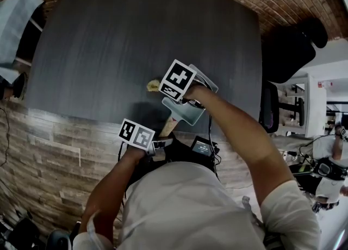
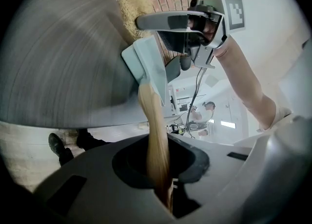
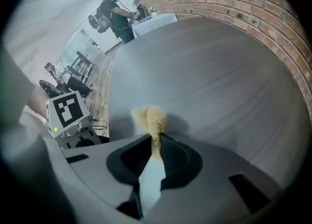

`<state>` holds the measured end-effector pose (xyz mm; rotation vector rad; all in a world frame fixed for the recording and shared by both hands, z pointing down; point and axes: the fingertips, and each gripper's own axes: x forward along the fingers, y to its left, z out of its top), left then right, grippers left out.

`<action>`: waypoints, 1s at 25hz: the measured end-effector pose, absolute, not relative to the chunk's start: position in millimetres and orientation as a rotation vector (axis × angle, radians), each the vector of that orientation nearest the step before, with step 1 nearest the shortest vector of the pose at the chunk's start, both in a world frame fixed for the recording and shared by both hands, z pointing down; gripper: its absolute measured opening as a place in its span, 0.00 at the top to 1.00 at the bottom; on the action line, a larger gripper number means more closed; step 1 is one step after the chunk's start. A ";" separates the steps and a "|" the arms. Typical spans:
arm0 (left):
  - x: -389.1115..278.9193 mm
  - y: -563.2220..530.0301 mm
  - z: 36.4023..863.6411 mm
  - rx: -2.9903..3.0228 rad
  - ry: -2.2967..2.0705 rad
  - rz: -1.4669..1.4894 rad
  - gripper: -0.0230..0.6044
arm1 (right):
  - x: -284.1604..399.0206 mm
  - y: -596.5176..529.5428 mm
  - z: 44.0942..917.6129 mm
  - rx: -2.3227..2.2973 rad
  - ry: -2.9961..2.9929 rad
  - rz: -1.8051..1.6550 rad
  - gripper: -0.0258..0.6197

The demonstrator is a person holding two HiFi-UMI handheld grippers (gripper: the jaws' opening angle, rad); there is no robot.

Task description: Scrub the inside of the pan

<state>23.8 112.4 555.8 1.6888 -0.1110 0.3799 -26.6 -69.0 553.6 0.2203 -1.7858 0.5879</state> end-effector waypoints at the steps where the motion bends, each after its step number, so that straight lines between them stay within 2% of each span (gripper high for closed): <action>1: 23.9 112.4 555.8 1.689 -0.111 0.379 0.86 | -28.2 -66.6 553.2 0.218 -1.787 0.587 0.88; 18: 25.7 113.1 556.6 1.688 -0.119 0.379 0.86 | -70.8 -25.6 540.7 0.176 -1.931 0.618 0.88; 25: 28.4 113.7 556.4 1.687 -0.135 0.368 0.86 | -58.6 -21.1 557.1 0.275 -1.901 0.539 0.88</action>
